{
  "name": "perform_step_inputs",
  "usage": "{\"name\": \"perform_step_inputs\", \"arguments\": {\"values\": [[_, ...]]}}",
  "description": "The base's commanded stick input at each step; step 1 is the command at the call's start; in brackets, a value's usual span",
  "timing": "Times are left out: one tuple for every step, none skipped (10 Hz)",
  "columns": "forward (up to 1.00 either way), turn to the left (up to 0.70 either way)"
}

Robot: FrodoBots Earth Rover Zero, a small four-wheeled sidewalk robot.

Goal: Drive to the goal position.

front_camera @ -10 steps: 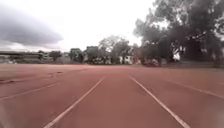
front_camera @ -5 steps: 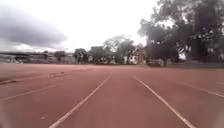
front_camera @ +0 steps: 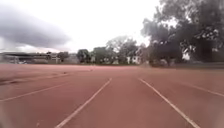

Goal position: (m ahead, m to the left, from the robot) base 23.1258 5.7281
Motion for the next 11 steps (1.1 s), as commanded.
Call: {"name": "perform_step_inputs", "arguments": {"values": [[0.45, 0.0], [0.45, 0.0], [0.45, 0.0], [0.45, 0.0], [0.45, 0.0], [0.45, 0.0], [0.45, 0.0], [0.45, 0.0], [0.45, 0.0], [0.45, 0.0], [0.45, 0.0]]}}
